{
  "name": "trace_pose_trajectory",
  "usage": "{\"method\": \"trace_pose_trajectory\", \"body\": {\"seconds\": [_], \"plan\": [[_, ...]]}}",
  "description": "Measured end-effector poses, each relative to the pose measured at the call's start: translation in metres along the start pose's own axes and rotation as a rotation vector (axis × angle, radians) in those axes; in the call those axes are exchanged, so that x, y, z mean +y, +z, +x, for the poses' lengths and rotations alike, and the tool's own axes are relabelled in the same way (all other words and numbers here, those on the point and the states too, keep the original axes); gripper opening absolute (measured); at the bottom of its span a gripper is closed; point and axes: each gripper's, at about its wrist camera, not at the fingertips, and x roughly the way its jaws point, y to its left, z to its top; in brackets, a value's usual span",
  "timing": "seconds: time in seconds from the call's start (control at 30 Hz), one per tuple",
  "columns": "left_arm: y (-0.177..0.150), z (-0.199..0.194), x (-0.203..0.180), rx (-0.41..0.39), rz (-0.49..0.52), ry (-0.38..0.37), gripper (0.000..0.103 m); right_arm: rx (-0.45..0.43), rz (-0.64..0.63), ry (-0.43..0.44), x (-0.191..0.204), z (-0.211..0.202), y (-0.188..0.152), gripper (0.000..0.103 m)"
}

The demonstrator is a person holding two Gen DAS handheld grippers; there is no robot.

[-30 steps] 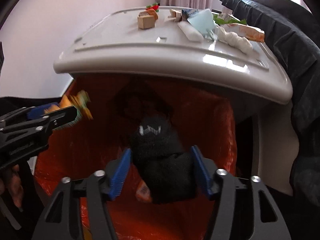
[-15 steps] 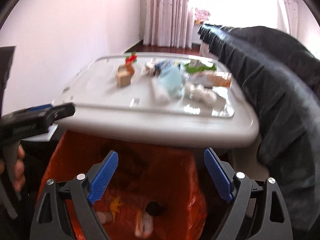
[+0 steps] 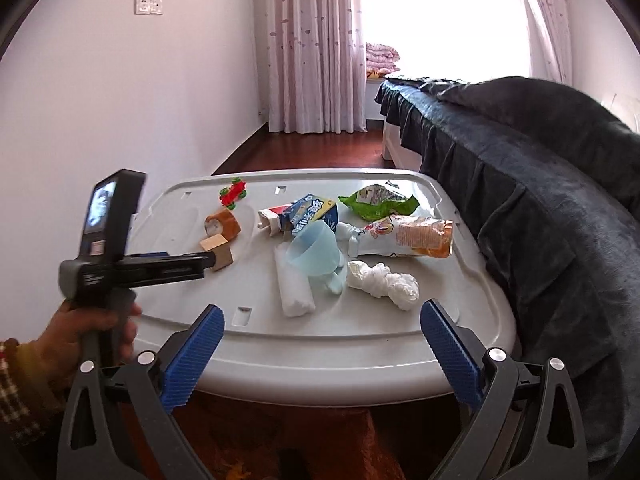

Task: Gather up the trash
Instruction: 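Grasp the wooden block with the left tool while the right tool grasps the light blue cup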

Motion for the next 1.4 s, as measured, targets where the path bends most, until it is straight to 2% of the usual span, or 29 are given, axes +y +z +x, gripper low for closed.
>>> {"method": "trace_pose_trajectory", "body": {"seconds": [0.1, 0.27, 0.3, 0.33, 0.37, 0.4, 0.67, 0.97, 1.23, 1.4], "plan": [[0.007, 0.018, -0.001, 0.014, 0.026, 0.036, 0.084, 0.018, -0.013, -0.005, 0.0, 0.01, -0.005, 0.097], [0.013, 0.033, 0.0, 0.012, 0.028, 0.052, 0.084, 0.034, -0.02, -0.011, -0.003, 0.018, -0.01, 0.097], [0.012, 0.035, -0.001, 0.006, 0.035, 0.042, 0.078, 0.036, -0.02, -0.013, -0.004, 0.02, -0.01, 0.097], [0.012, 0.036, -0.002, 0.007, 0.042, 0.03, 0.062, 0.036, -0.02, -0.017, -0.005, 0.021, -0.01, 0.097], [0.012, 0.039, -0.004, 0.012, 0.051, 0.035, 0.059, 0.036, -0.02, -0.019, -0.006, 0.022, -0.01, 0.097], [0.012, 0.037, -0.006, 0.004, 0.07, 0.036, 0.046, 0.037, -0.021, -0.021, -0.006, 0.023, -0.01, 0.097], [0.0, 0.015, -0.008, -0.03, 0.059, 0.037, 0.046, 0.029, -0.008, -0.04, -0.009, 0.045, 0.012, 0.097], [-0.021, -0.035, -0.013, -0.093, 0.033, -0.005, 0.046, 0.046, -0.013, -0.068, 0.003, 0.122, 0.055, 0.096], [-0.025, -0.041, -0.018, -0.096, 0.049, -0.035, 0.046, 0.14, -0.035, -0.11, 0.002, 0.177, 0.065, 0.077], [-0.025, -0.042, -0.022, -0.099, 0.051, -0.051, 0.046, 0.241, -0.036, -0.107, -0.002, 0.198, 0.06, 0.045]]}}
